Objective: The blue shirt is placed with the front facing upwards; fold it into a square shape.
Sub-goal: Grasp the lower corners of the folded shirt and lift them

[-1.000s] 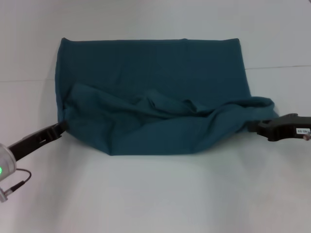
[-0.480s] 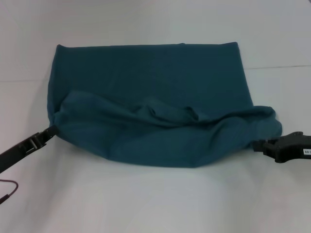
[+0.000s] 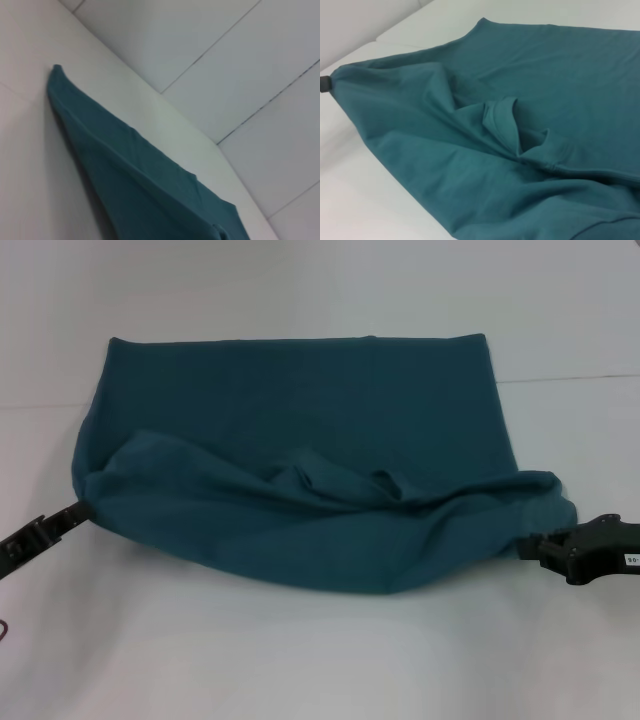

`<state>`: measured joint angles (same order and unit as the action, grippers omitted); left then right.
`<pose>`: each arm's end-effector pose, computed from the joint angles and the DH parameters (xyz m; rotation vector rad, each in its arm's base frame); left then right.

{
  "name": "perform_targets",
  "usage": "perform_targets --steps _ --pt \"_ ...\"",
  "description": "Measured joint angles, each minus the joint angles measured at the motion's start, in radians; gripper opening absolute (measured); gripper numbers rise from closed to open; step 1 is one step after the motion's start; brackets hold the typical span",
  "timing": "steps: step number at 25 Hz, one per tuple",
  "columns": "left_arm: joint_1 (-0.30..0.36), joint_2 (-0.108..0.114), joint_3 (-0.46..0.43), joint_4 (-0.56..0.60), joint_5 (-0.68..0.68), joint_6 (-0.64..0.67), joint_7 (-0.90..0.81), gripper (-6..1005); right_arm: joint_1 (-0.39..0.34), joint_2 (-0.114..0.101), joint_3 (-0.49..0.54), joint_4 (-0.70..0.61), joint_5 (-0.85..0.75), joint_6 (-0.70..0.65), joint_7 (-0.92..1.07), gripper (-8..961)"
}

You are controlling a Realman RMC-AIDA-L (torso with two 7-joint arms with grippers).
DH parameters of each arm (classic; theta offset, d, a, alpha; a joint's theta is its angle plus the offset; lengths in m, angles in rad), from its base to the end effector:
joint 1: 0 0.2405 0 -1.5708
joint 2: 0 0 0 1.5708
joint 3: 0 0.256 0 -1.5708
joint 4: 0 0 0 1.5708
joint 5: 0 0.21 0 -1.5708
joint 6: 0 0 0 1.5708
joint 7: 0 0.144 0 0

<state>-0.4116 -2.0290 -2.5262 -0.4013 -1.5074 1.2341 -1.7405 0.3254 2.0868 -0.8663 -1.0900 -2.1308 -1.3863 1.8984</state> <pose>-0.3413 0.3282 0.0185 -1.8937 -1.4943 -1.0365 0.2988 0.3234 0.0463 -2.4515 1.0124 0.2996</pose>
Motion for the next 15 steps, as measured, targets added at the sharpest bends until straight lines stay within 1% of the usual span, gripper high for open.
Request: perform_targets --steps 2,4,7,10,11,12,15 --pt "0.002 -0.001 -0.002 0.003 0.000 0.016 0.008 20 -0.001 0.000 0.003 -0.001 0.000 -0.010 -0.007 25" --pt "0.012 -0.008 -0.004 0.000 -0.001 0.041 0.023 20 -0.006 -0.001 0.008 -0.009 0.000 -0.018 -0.010 25" --pt "0.030 -0.014 -0.005 -0.001 -0.001 0.066 0.036 19 -0.025 -0.002 0.014 -0.045 0.000 -0.029 -0.009 25" --pt "0.059 -0.025 -0.005 -0.001 -0.002 0.080 0.042 20 -0.036 -0.001 0.031 -0.071 0.000 -0.054 -0.006 24" --pt "0.082 -0.033 -0.008 -0.003 -0.002 0.094 0.049 20 -0.040 -0.001 0.046 -0.077 0.000 -0.070 -0.007 24" --pt "0.082 -0.033 -0.008 -0.003 -0.002 0.094 0.049 20 -0.042 -0.001 0.052 -0.078 0.000 -0.074 -0.008 24" --pt "0.111 -0.045 -0.018 -0.003 -0.002 0.116 0.055 20 -0.047 -0.001 0.059 -0.078 0.000 -0.077 -0.011 24"
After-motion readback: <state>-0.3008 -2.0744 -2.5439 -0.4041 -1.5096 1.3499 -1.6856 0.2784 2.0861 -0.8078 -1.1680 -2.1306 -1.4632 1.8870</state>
